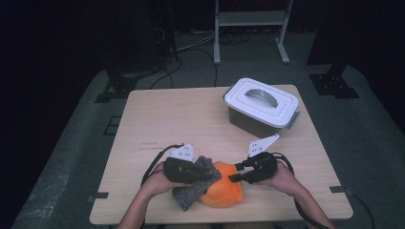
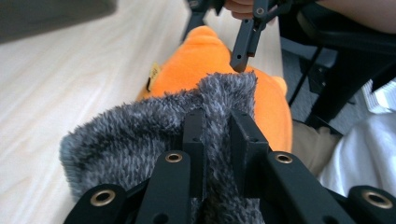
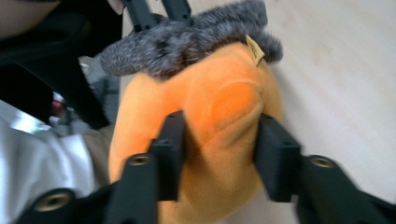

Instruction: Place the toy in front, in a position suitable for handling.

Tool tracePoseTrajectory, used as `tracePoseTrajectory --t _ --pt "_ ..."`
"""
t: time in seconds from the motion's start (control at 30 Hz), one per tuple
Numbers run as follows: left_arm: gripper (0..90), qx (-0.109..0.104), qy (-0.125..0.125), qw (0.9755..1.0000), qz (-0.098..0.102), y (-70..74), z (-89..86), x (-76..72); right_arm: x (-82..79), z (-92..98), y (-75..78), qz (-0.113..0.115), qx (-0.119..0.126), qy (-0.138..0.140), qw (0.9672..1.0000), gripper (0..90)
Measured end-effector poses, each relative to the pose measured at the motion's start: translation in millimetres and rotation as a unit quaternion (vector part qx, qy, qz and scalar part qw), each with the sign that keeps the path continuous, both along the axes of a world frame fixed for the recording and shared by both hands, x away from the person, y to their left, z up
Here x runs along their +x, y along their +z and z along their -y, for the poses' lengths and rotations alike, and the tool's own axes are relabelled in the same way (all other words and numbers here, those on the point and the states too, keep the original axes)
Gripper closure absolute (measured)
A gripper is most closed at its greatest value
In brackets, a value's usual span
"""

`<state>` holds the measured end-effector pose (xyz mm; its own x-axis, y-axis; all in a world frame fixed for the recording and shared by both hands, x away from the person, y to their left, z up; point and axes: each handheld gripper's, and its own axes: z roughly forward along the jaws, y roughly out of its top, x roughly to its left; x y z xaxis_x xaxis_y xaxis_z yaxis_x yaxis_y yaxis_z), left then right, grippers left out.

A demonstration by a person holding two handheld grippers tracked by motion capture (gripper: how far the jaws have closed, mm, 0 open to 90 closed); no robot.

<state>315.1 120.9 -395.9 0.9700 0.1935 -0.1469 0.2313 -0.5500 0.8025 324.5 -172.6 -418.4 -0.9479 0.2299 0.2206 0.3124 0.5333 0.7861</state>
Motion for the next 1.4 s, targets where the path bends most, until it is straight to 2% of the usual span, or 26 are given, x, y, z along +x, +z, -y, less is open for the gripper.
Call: tracePoseTrajectory --t 0.07,0.1,0.2,0.27,0.33,0.43,0.47,0.5,0.57,0.6,0.63,0.67,0.7,0.77,0.87,0.93,0.97,1.03,1.1,1.13,1.2,1.23,1.3,1.37,1.4 --pt "78.1 -0.008 0.01 0.9999 0.0 6.3 -4.1 3.1 -2.7 -4.0 8.2 0.036 -0.015 0.01 0.9992 64.2" --pt "78.1 -0.012 0.015 0.9998 0.003 10.6 -5.8 4.3 -3.1 -5.6 12.0 0.056 -0.014 0.015 0.9982 64.7" --pt "78.0 -0.025 0.026 0.9992 0.018 25.8 -7.8 8.7 -4.1 -10.5 22.7 0.107 -0.013 0.039 0.9935 64.7" --pt "78.0 -0.027 0.03 0.9988 0.027 33.7 -6.7 11.9 -4.4 -15.6 31.3 0.127 -0.013 0.051 0.9906 64.6" --pt "77.9 -0.023 0.032 0.9988 0.028 36.8 -3.1 16.3 -4.6 -18.6 35.6 0.141 -0.019 0.053 0.9884 64.3" --pt "78.0 0.005 0.029 0.9994 0.016 26.9 3.4 20.2 -4.2 -20.3 31.9 0.137 -0.033 0.051 0.9887 61.3" --pt "78.0 0.011 0.026 0.9995 0.012 21.1 5.2 21.0 -2.0 -16.4 24.4 0.113 -0.017 0.041 0.9926 52.5" --pt "78.0 0.009 0.025 0.9996 0.005 15.4 6.4 20.6 -2.0 -16.4 24.4 0.113 -0.017 0.041 0.9926 52.5" --pt "78.0 -0.008 0.022 0.9997 -0.005 7.7 6.3 19.2 -0.5 -11.2 18.0 0.069 -0.006 0.012 0.9975 41.8" --pt "78.2 -0.014 0.021 0.9996 -0.008 5.7 5.5 17.5 -0.2 -9.6 14.6 0.04 -0.007 -0.01 0.9991 35.5" --pt "78.3 -0.016 0.019 0.9997 -0.009 4.4 4.8 15.4 -0.7 -9.0 11.6 0.011 -0.014 -0.034 0.9993 29.8" --pt "78.3 -0.02 0.018 0.9996 -0.01 3.3 4.4 12.9 -3.7 -8.5 9.5 -0.004 -0.017 -0.046 0.9988 28.7" --pt "78.3 -0.022 0.017 0.9996 -0.01 2.8 4.2 10.5 -8.9 -8.1 8.7 -0.007 -0.016 -0.049 0.9986 28.7" --pt "78.3 -0.019 0.013 0.9997 -0.009 2.9 5.2 5.8 -19.0 -10.5 8.1 0.0 -0.026 -0.06 0.9979 28.2" --pt "78.3 -0.011 0.008 0.9999 -0.004 4.2 8.5 -0.4 -23.0 -15.9 5.2 0.009 -0.033 -0.061 0.9976 31.7" --pt "78.3 -0.011 0.008 0.9999 -0.008 6.1 7.0 -0.7 -23.0 -16.8 4.2 0.025 -0.036 -0.052 0.9977 42.7" --pt "78.2 -0.012 0.007 0.9999 -0.009 8.0 5.2 0.0 -23.7 -16.8 4.3 0.043 -0.037 -0.043 0.9975 49.4" --pt "78.3 -0.018 0.008 0.9998 -0.004 14.8 1.3 2.3 -24.7 -17.1 7.6 0.071 -0.042 -0.026 0.9962 55.4" --pt "78.2 -0.026 0.011 0.9996 0.004 25.2 -1.6 4.7 -21.2 -17.7 13.9 0.11 -0.053 0.003 0.9926 57.6" --pt "78.2 -0.031 0.015 0.9994 0.009 30.9 -2.1 6.0 -19.3 -17.9 15.9 0.118 -0.051 0.014 0.9916 57.9" --pt "78.2 -0.038 0.012 0.9991 0.015 41.6 -0.8 8.4 -15.7 -21.3 20.5 0.142 -0.053 0.047 0.9874 58.1" --pt "78.2 -0.04 0.01 0.999 0.017 45.0 1.6 9.7 -14.8 -24.9 22.6 0.147 -0.057 0.058 0.9858 58.0" --pt "78.2 -0.029 0.0 0.9994 0.017 46.9 9.4 11.9 -13.3 -32.9 25.7 0.156 -0.061 0.074 0.9831 57.9" --pt "78.3 -0.004 -0.005 0.9999 0.014 40.9 17.3 12.7 -11.9 -38.0 26.9 0.161 -0.065 0.081 0.9815 58.0" --pt "78.2 -0.004 -0.006 0.9999 0.01 37.1 18.6 13.0 -11.4 -38.6 26.0 0.163 -0.066 0.084 0.9808 58.0"
